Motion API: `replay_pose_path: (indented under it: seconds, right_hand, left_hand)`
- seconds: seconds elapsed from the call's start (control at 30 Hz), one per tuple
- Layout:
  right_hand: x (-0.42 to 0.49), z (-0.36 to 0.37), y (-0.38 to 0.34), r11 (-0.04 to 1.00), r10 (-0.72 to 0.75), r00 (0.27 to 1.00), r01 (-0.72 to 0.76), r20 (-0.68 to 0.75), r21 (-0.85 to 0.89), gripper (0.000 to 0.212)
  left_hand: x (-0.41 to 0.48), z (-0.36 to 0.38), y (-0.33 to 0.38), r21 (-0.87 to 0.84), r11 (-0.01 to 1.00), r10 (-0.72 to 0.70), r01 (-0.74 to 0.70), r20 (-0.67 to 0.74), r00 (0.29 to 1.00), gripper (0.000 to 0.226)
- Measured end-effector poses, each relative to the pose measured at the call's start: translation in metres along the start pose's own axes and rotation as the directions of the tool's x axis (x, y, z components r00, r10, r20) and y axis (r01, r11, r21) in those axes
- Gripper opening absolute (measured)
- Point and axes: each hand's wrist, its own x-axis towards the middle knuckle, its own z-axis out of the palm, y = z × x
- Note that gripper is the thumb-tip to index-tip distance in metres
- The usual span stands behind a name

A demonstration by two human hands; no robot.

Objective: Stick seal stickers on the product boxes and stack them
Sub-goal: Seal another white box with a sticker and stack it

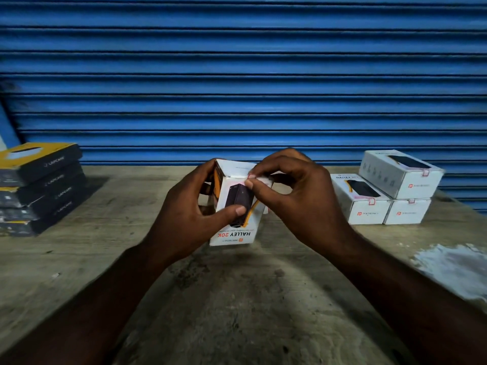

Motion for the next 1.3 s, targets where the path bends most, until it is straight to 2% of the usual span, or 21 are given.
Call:
replay_pose_path:
  seconds: [0.1,0.17,0.3,0.4,0.5,0.63,0.73,0.8,0.93,1.03,1.1,1.23,1.3]
  right_hand:
    - [0.0,0.001,0.0,0.999,0.033,0.999,-0.034,0.025,0.02,0.011]
    - [0.001,0.0,0.0,0.993,0.103,0.994,-0.104,0.032,0.053,0.021]
    - [0.006,-0.009,-0.001,0.951,0.243,0.967,-0.252,0.074,0.177,0.042]
    - [0.007,-0.008,0.0,0.896,0.346,0.927,-0.372,0.144,0.243,0.063]
    - [0.005,-0.006,0.004,0.798,0.415,0.875,-0.481,0.248,0.363,0.081]
    - [0.001,-0.001,0.002,0.654,0.371,0.834,-0.547,0.409,0.523,0.053]
    - [-0.001,0.006,0.002,0.513,0.424,0.792,-0.609,0.439,0.605,0.052]
    - [-0.003,0.012,0.0,0.464,0.449,0.786,-0.612,0.425,0.641,0.051]
    - [-0.008,0.022,0.001,0.516,0.51,0.783,-0.609,0.356,0.602,0.042]
    - [-0.008,0.022,0.0,0.447,0.578,0.734,-0.651,0.357,0.613,0.041]
    - [-0.008,0.019,-0.002,0.422,0.558,0.733,-0.654,0.39,0.627,0.041]
    - [-0.009,0.015,-0.004,0.559,0.446,0.783,-0.621,0.433,0.549,0.047]
    - [-0.008,0.015,-0.004,0.548,0.457,0.787,-0.616,0.414,0.567,0.048]
  left_hand:
    - [0.0,-0.003,-0.003,0.064,0.998,0.008,-0.008,0.004,1.0,0.072]
    - [0.0,-0.005,-0.004,0.088,0.996,0.015,-0.015,0.009,1.0,0.077]
    - [0.0,-0.003,-0.002,0.028,1.0,0.002,-0.003,0.027,1.0,0.079]
    - [0.0,-0.002,-0.001,-0.025,1.0,-0.002,0.003,0.051,0.999,0.081]
    - [0.0,-0.002,-0.001,-0.021,0.999,0.027,-0.026,0.051,0.998,0.081]
    - [0.0,-0.001,-0.004,-0.009,0.998,0.058,-0.058,-0.009,0.998,0.083]
    - [0.0,-0.001,-0.005,0.051,0.993,0.107,-0.106,-0.034,0.994,0.082]
    - [0.0,0.0,-0.005,0.067,0.989,0.132,-0.128,-0.051,0.99,0.08]
    - [0.001,0.0,-0.006,0.067,0.99,0.128,-0.124,-0.055,0.99,0.08]
    - [0.0,0.001,-0.008,0.073,0.993,0.097,-0.096,-0.019,0.995,0.08]
    - [0.001,0.002,-0.009,0.059,0.995,0.084,-0.083,-0.02,0.996,0.08]
    - [0.0,0.003,-0.009,0.026,0.997,0.076,-0.075,-0.028,0.997,0.079]
    - [0.0,0.003,-0.009,0.036,0.997,0.075,-0.073,-0.036,0.997,0.079]
